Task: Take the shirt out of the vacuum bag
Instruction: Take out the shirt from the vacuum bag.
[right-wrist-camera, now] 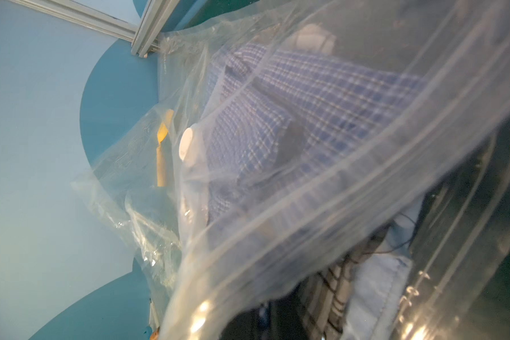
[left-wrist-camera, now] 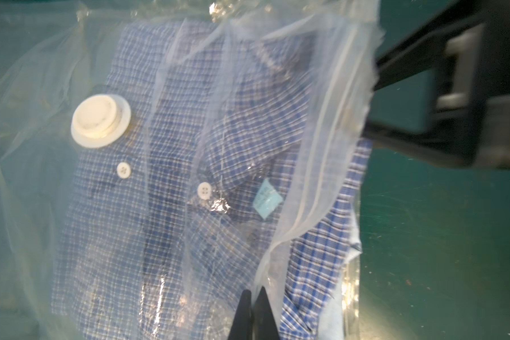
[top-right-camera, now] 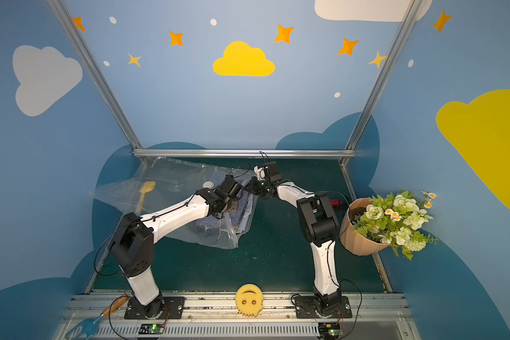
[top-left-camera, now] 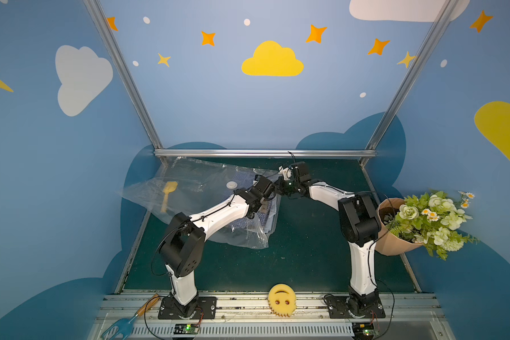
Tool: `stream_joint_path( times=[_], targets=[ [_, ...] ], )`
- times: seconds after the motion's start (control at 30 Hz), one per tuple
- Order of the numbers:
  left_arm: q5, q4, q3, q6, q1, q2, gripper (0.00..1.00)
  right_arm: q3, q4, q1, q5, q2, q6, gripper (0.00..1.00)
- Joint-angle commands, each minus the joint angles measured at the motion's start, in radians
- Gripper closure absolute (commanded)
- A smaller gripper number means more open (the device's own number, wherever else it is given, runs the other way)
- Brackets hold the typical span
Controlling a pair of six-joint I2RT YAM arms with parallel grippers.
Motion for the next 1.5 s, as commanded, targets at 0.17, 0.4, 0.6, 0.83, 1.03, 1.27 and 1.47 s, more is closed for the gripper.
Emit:
stream_joint_path(
  times=[0.17,0.4,0.6,0.83,1.03,1.27,1.47],
  targets=[
    [0.020,0.015,-0.014,-0.007,0.029,-0.037,0.95,-0.088,-0.079,-0.048,-0.010,-0.142,-0.021,1.00],
    [0.047,0.018,0.016,0.011,0.043,-0.076,0.36,-0.114,-0.133,-0.088,-0.012,-0.174,-0.043,1.00],
    [0.127,0.085,-0.012,0.026,0.115,-0.218,0.21,-0.091,-0.151,-0.094,-0.038,-0.146,-0.054,1.00],
    [0.251,0.217,-0.214,-0.080,0.383,-0.290,0.27,0.039,-0.192,-0.070,-0.078,-0.019,-0.068,1.00],
    [0.320,0.352,-0.321,-0.216,0.586,-0.193,0.42,0.192,-0.235,-0.045,-0.092,0.086,-0.071,1.00],
    [0.391,0.360,-0.222,-0.236,0.669,-0.006,0.53,0.255,-0.249,-0.033,-0.077,0.132,-0.059,1.00],
    [0.464,0.343,-0.115,-0.239,0.679,0.144,0.61,0.227,-0.228,-0.034,-0.052,0.120,-0.027,1.00]
  ],
)
